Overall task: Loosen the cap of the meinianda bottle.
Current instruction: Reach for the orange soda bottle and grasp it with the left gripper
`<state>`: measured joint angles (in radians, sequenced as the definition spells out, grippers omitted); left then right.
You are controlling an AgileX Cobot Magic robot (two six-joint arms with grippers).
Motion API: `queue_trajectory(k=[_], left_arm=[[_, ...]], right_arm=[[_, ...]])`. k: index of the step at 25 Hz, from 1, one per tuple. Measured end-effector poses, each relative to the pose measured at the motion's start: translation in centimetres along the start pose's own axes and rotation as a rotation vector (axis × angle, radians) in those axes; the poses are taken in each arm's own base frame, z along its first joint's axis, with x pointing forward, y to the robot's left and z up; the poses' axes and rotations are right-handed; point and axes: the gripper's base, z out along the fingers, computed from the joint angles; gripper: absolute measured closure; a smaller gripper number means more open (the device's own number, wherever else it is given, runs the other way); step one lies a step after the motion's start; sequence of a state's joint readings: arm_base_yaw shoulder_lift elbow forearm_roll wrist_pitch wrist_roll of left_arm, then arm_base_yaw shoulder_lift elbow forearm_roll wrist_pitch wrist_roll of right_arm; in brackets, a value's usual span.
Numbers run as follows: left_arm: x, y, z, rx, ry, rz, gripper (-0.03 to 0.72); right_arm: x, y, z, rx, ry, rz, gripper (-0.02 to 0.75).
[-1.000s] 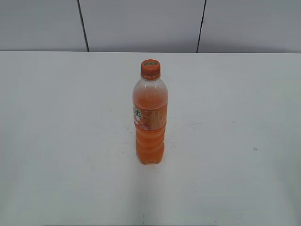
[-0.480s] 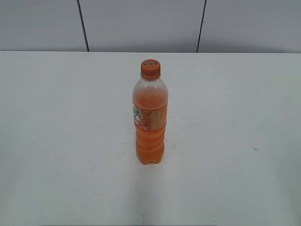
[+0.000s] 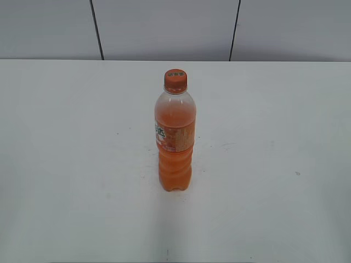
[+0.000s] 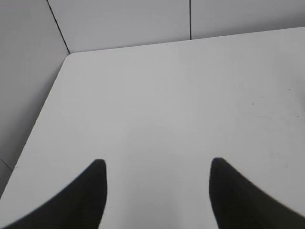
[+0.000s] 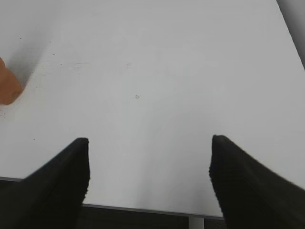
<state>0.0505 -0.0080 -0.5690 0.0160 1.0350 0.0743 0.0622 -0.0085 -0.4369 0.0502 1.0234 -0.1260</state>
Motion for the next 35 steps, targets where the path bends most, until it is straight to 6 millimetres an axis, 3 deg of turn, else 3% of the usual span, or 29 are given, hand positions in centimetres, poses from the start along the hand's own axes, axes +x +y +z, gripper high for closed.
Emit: queue_trajectory(k=[6,9,17,25,29,32,35], left_arm=[[-1.2,0.3,-0.2,-0.034,-0.128,0.017,0.241],[-2.4,0.8,1.0,-0.096,-0.254,0.071,0.241],[-3.4,0.1,9.0,-0.059,-0.435,0.146,0.244],[-3.5,-0.4,15.7,0.009,-0.347,0.091,0.338],[-2.1,-0.8,19.7,0.056,-0.188,0.047,0.351],[-1.6,-1.8,21.9,0.160,-0.161,0.059,0.351],[-2.0,-3.7,24.4,0.385,-0.139,0.147,0.352]], right_arm=[[0.0,0.0,0.0,0.000,0.000,0.000,0.150],[0.0,0.0,0.0,0.000,0.000,0.000,0.150],[0.0,0.1,0.0,-0.010,-0.001,0.006,0.150],[-0.2,0.7,0.0,-0.075,-0.015,0.047,0.150],[-0.2,0.7,0.0,-0.076,-0.016,0.048,0.150],[-0.2,0.7,0.0,-0.075,-0.017,0.047,0.150],[-0.2,0.7,0.0,-0.075,-0.017,0.047,0.150]])
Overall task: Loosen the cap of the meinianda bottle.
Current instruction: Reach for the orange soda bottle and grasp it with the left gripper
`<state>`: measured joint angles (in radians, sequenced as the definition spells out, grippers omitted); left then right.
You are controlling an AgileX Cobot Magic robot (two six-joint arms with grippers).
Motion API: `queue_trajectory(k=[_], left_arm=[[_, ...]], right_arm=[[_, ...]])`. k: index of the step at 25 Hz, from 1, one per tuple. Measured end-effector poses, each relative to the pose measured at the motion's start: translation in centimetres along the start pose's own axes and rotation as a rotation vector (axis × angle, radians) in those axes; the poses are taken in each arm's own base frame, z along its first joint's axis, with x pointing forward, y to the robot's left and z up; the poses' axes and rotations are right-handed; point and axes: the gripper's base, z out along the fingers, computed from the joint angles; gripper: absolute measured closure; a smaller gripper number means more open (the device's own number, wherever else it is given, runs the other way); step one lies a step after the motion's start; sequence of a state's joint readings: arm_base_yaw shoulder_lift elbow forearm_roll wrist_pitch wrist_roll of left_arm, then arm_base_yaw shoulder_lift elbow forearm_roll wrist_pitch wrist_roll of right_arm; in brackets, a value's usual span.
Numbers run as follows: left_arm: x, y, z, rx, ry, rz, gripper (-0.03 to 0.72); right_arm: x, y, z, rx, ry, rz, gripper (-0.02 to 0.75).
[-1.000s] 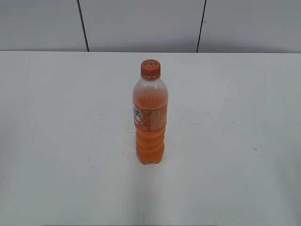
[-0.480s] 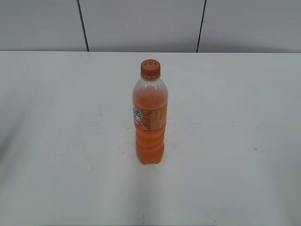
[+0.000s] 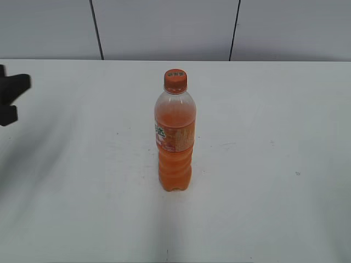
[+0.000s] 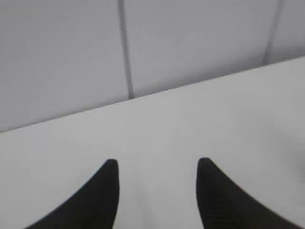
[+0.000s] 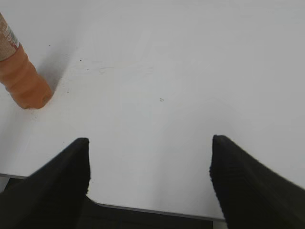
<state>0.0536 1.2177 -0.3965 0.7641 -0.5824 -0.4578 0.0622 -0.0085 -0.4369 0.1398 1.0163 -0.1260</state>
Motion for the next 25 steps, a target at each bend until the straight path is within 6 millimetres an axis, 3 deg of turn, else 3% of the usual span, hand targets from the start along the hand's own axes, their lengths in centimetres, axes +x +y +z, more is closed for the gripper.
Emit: queue_trajectory(k=[6,10,14,20,25], left_arm=[[0.5,-0.4,5.2,0.489,0.055,0.110,0.353],[2.6,-0.7,7.0,0.672,0.125,0.144,0.350],[4.8,-1.6,7.8,0.814,0.102,0.108,0.293],[7.4,-5.0,10.0,0.950,0.107,0.116,0.207],[7.8,-8.1,11.9,1.052,0.096,0.143,0.162]], right_arm=[[0.0,0.0,0.0,0.000,0.000,0.000,0.150],[0.0,0.0,0.0,0.000,0.000,0.000,0.150],[0.0,0.0,0.0,0.000,0.000,0.000,0.150],[0.0,-0.1,0.0,0.006,0.001,-0.004,0.150],[0.0,-0.1,0.0,0.008,0.002,-0.005,0.150]])
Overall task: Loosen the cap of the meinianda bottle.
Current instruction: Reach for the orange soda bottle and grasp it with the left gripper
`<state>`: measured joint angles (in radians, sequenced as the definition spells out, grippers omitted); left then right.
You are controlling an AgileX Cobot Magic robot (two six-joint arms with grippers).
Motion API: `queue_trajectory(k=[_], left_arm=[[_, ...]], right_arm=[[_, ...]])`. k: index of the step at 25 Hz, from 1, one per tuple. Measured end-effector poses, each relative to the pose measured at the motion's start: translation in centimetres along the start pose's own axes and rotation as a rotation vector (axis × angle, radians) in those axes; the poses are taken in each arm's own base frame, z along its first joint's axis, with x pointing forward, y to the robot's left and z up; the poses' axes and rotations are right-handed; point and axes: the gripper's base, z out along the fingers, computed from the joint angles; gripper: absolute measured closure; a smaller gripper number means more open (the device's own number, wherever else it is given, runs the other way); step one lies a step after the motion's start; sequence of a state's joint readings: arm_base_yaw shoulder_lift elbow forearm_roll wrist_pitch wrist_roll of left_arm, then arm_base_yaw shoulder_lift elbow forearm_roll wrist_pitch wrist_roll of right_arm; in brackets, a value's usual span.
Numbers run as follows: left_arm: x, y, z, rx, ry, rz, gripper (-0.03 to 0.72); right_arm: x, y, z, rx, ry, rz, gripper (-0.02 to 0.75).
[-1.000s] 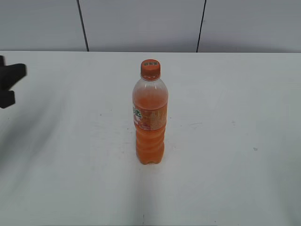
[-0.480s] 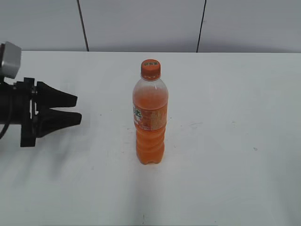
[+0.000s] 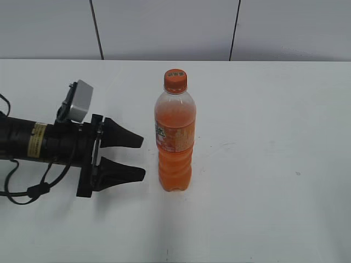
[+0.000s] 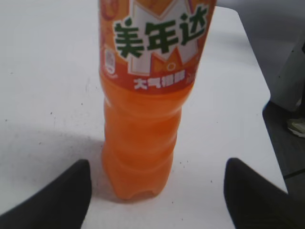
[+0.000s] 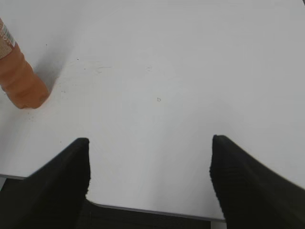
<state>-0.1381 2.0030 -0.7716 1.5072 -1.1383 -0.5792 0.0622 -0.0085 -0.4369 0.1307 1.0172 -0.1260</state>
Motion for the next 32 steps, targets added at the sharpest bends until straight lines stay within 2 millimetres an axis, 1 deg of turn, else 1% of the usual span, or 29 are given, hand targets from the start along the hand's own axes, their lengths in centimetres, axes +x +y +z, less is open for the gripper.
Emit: queue_trajectory(k=[8,14,18,23,25,29,32], left_arm=[[-0.7,0.9,3.5,0.060,-0.014,0.047,0.148],[-1.5,1.2,5.5,0.080,-0.010,0.090,0.148],[-1.6,1.4,6.4,0.054,-0.003,0.087,0.148],[-1.6,1.5,6.7,0.027,0.009,0.078,0.151],[-1.6,1.4,6.8,0.027,0.009,0.077,0.170],[-1.7,1.3,6.9,0.031,0.010,0.079,0.254],[-1.6,1.3,6.9,0.031,0.010,0.078,0.292]], right_arm=[[0.0,0.0,0.0,0.002,0.000,-0.002,0.150],[0.0,0.0,0.0,0.002,0.000,-0.002,0.150],[0.0,0.0,0.0,0.002,0.000,-0.002,0.150],[0.0,0.0,0.0,0.003,0.000,-0.002,0.150],[0.0,0.0,0.0,0.003,0.000,-0.002,0.150],[0.0,0.0,0.0,0.004,0.000,-0.002,0.150],[-0.2,0.0,-0.2,0.005,-0.009,-0.005,0.150]])
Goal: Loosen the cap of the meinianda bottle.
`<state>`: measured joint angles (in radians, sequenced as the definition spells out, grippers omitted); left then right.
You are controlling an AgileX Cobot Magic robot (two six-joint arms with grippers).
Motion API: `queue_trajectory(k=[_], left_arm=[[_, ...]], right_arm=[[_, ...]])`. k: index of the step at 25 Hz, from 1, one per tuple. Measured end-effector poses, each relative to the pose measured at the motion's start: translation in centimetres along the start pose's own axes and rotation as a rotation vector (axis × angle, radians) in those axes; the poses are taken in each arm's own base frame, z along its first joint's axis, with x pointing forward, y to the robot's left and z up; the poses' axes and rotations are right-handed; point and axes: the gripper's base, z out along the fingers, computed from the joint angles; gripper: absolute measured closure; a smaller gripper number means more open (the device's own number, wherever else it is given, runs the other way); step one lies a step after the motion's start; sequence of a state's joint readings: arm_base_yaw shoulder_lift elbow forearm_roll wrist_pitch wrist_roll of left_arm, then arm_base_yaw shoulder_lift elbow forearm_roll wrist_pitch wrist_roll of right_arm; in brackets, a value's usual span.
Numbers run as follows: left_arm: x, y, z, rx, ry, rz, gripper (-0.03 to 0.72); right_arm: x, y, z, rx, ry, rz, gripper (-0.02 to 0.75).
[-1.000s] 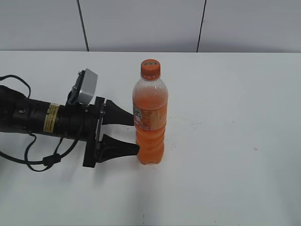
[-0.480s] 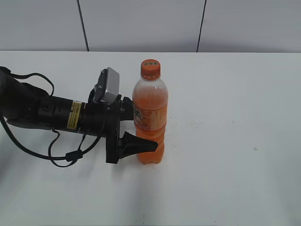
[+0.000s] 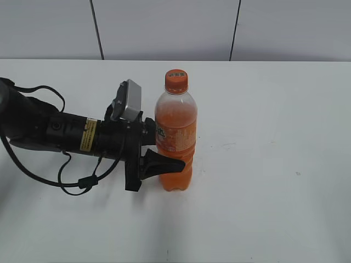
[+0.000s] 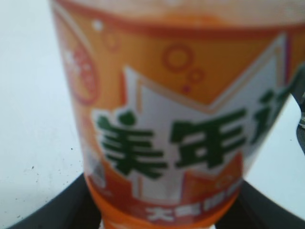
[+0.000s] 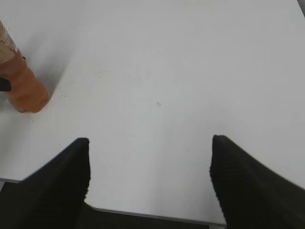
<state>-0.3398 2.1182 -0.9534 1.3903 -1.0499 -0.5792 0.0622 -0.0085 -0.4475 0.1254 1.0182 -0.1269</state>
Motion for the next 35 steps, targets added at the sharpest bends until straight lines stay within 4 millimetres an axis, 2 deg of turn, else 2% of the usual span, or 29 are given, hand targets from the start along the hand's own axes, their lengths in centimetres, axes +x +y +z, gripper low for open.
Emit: queue_trajectory(k=[5,10,13,18,24,27,30,32,35], left_arm=[[0.0,0.0,0.0,0.000,0.001,0.000,0.292],[0.0,0.0,0.0,0.000,0.001,0.000,0.292],[0.0,0.0,0.0,0.000,0.001,0.000,0.292],[0.0,0.0,0.0,0.001,0.001,0.000,0.292],[0.0,0.0,0.0,0.000,0.001,0.000,0.292],[0.0,0.0,0.0,0.004,0.002,0.003,0.292],[0.0,-0.1,0.0,0.006,0.003,0.004,0.292],[0.0,-0.1,0.0,0.006,0.003,0.004,0.292],[0.0,-0.1,0.0,0.006,0.003,0.004,0.292]], right_arm=[[-2.8,-0.2,0.0,-0.003,0.052,0.004,0.151],[-8.2,-0.7,2.5,-0.013,0.221,0.045,0.220],[-11.6,-1.2,5.0,-0.019,0.329,0.061,0.288],[-16.2,-2.1,11.1,-0.035,0.524,0.079,0.314],[-20.0,-3.1,18.2,-0.048,0.660,0.087,0.319],[-21.6,-3.2,20.6,-0.064,0.655,0.092,0.324],[-23.2,-1.6,21.9,-0.109,0.629,0.055,0.360],[-24.0,1.0,22.4,-0.174,0.615,0.001,0.376],[-24.4,6.1,23.0,-0.289,0.617,-0.076,0.384]])
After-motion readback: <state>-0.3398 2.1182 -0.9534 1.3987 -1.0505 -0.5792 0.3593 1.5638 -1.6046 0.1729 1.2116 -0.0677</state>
